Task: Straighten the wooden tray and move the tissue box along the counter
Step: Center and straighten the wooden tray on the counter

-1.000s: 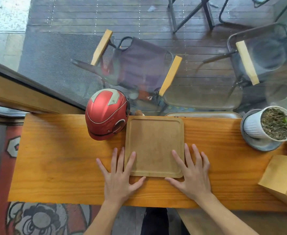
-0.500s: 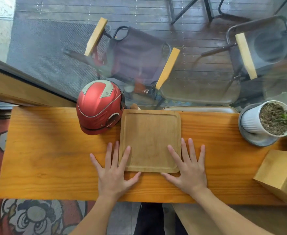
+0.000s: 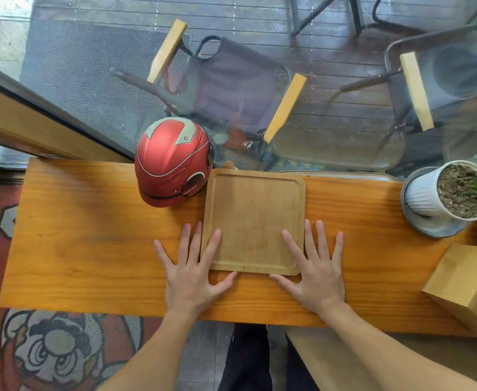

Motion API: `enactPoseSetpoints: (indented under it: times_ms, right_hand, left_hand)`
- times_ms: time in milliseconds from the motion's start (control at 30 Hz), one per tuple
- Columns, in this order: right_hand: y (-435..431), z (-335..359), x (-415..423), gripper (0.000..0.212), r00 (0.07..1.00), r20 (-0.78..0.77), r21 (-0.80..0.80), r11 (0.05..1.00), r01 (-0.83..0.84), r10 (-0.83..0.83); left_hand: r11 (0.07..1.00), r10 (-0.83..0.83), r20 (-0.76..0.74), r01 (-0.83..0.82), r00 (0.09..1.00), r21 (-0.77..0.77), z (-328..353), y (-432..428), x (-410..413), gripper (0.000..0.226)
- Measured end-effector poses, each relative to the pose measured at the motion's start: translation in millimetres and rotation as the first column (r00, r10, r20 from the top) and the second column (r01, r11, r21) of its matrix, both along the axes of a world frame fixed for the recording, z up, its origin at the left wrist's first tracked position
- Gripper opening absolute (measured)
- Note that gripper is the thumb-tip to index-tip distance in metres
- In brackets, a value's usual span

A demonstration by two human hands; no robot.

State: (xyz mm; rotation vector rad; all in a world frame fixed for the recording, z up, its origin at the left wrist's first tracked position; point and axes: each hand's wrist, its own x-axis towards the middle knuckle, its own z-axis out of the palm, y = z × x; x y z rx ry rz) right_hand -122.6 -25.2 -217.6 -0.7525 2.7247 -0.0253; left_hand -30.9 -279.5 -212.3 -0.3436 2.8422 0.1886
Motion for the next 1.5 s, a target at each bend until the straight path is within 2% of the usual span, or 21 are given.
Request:
enactPoseSetpoints:
  times_ms: [867, 1500]
  right_hand:
    - [-1.1, 2.3, -0.6, 0.09, 0.999, 0.045, 0.061, 0.998, -0.018, 0.015]
    - [1.1, -4.6, 0.6, 0.088, 1.0, 0.0, 0.027, 0.999, -0.025, 0.025]
  left_hand:
    - [1.0, 0.025, -0.038, -0.025, 0.999, -0.005, -0.1, 2.6, 1.4, 0.098]
    - [0.999, 0.014, -0.059, -0.016, 0.998, -0.029, -4.5, 2.4, 2.8, 0.096]
